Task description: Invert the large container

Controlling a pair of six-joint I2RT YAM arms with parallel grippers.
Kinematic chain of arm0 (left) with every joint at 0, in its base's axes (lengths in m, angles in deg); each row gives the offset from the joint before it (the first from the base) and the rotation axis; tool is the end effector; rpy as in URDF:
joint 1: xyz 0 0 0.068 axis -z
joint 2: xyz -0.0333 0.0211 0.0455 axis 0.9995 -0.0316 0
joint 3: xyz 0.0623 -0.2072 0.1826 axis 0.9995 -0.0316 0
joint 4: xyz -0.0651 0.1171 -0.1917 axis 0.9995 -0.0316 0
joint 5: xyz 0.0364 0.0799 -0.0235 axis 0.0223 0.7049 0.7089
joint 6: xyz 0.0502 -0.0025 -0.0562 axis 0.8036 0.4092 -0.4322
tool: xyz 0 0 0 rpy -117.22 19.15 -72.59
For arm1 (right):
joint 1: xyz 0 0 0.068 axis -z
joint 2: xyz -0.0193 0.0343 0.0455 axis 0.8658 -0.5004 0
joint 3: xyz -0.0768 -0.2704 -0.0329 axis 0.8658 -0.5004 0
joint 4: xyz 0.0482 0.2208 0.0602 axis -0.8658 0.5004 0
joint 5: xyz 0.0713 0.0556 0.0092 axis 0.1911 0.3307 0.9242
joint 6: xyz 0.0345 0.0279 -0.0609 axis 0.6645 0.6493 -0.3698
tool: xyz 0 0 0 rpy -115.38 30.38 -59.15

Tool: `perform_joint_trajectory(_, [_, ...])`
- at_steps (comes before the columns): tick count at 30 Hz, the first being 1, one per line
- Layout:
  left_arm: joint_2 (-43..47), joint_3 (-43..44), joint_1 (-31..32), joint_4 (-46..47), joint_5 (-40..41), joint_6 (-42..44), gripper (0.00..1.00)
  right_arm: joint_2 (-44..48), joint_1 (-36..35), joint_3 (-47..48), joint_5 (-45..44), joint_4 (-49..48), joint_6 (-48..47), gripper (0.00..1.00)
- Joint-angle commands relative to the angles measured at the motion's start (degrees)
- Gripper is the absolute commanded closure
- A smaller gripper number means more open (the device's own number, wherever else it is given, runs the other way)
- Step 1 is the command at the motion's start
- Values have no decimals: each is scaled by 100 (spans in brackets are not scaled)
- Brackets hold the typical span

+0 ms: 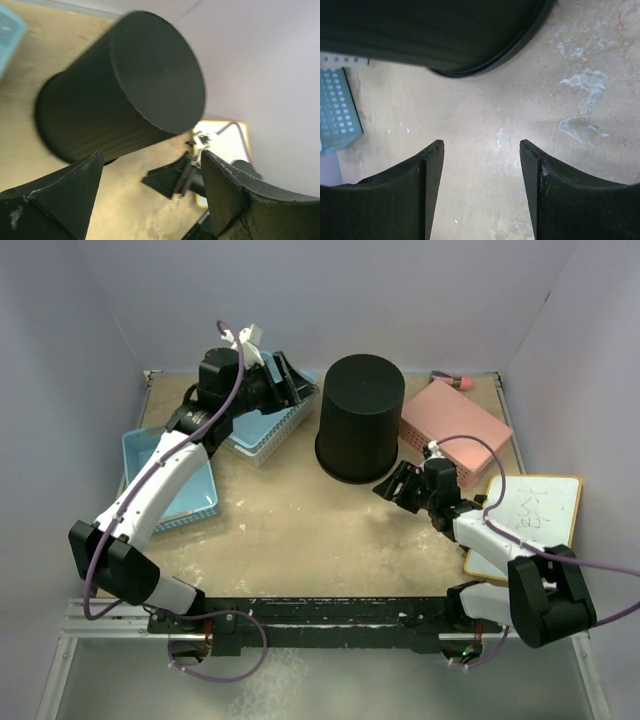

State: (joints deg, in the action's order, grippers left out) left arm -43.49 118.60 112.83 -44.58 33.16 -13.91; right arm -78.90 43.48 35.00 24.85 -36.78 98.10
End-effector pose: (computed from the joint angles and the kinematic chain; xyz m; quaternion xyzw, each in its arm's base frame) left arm 0.3019 -0.1613 0.4158 -0.0337 0.7847 -0.4506 0.4244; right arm 0.2373 0.0821 0.2014 0.1825 0.8423 0.3299 0.3852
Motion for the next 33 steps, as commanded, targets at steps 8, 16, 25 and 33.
perform_joint_trajectory(8, [1103,-862,-1336,-1116,1747,723,24,105,-970,465,908,-799,-1062,33])
perform_joint_trajectory(16, [1554,-1206,-1350,-1589,2372,809,24,-1794,-1117,1476,527,-2512,-203,32])
perform_joint_trajectory(25, [1803,-1707,-1348,-1461,2343,1024,24,-3501,-918,3474,-515,-2747,39,30])
perform_joint_trajectory(33, [1738,-2042,-1339,-753,2196,1226,24,-3750,-742,4142,-917,-2077,-115,28])
